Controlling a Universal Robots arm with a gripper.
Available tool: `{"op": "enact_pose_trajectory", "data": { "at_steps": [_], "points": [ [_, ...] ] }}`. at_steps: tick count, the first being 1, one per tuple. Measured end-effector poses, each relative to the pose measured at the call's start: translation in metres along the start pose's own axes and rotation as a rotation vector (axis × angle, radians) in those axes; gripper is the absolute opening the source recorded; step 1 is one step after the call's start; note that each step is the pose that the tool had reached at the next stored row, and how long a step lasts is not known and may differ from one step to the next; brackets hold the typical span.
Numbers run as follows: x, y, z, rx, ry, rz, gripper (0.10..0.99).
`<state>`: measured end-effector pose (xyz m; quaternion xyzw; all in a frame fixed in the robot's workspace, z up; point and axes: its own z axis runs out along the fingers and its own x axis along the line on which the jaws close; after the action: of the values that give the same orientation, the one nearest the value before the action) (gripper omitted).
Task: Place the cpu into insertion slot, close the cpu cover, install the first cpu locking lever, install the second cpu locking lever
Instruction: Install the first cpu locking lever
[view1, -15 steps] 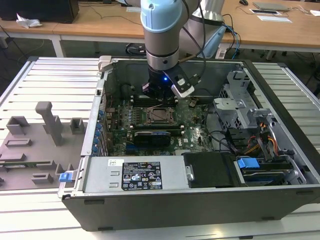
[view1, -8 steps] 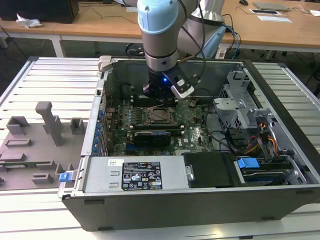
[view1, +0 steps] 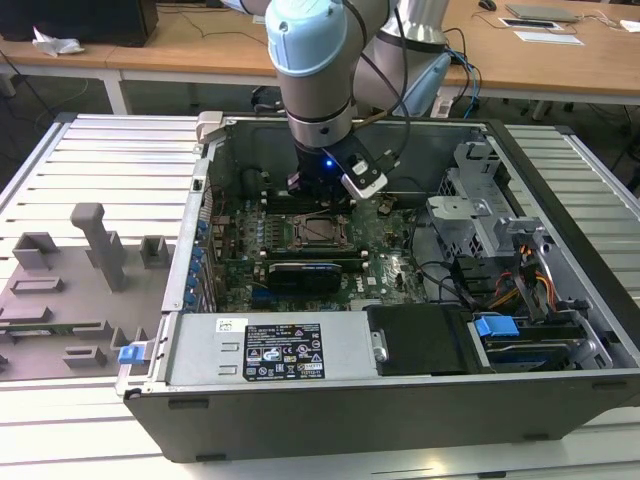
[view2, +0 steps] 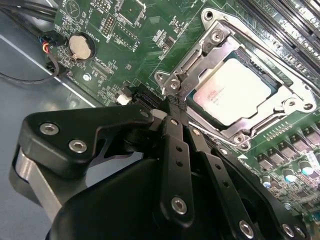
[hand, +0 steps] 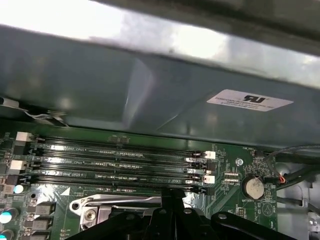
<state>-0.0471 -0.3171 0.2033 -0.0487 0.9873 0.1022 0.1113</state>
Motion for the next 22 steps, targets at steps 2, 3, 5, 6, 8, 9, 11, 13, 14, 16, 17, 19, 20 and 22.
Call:
{"op": "enact_pose_trajectory", "data": {
  "at_steps": [2,3,5,6,8,9,11,13,14,16,17,19,20,22],
  "points": [
    [0.0007,-0.0002,0.0012,0.002,-0.0066,-0.002,0.106],
    [0.0011,-0.0004,0.0025,0.004,-0.0117,-0.003,0.106],
    [0.0016,-0.0005,0.0035,0.005,-0.0169,-0.005,0.106],
    [0.002,-0.0003,0.0039,0.006,-0.019,-0.005,0.106],
    [0.0026,0.0005,0.0044,0.006,-0.0197,-0.005,0.106],
    [0.0029,0.0012,0.0045,0.006,-0.0196,-0.005,0.106],
    [0.0033,0.0022,0.0048,0.007,-0.0197,-0.006,0.106],
    [0.0036,0.0033,0.005,0.008,-0.0195,-0.006,0.106],
    [0.0039,0.0045,0.0052,0.008,-0.0194,-0.006,0.106],
    [0.0046,0.0056,0.0052,0.009,-0.0194,-0.006,0.106],
    [0.0059,0.0062,0.005,0.01,-0.0193,-0.006,0.106],
    [0.008,0.0078,0.0048,0.011,-0.0194,-0.005,0.106],
    [0.0082,0.0085,0.005,0.011,-0.0196,-0.004,0.106],
    [0.0082,0.0092,0.0051,0.011,-0.02,-0.002,0.106]
  ]
}}
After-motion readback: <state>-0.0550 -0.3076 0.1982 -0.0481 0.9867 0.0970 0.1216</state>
